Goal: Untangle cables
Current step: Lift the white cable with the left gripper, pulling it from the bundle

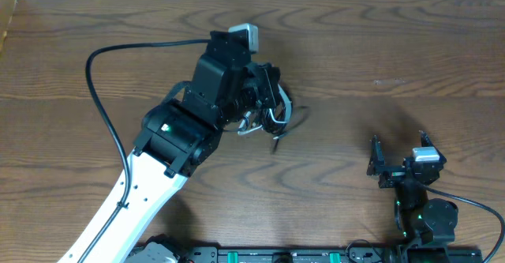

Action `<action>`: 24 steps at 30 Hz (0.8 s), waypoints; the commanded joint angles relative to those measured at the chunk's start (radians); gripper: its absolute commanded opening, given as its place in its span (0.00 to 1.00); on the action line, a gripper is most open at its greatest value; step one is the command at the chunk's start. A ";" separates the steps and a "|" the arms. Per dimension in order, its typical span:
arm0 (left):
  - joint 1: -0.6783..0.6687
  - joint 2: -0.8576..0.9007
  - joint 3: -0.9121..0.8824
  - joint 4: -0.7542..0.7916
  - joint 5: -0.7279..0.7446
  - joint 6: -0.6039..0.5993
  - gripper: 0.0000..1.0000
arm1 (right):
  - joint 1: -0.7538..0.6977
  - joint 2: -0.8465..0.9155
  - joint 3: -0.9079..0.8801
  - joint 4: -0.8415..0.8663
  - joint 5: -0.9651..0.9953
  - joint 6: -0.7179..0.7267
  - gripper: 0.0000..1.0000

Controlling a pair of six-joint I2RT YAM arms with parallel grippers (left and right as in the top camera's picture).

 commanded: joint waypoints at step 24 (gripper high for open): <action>0.002 -0.032 0.026 0.085 0.048 0.035 0.07 | -0.005 -0.007 -0.002 -0.005 0.001 -0.007 0.99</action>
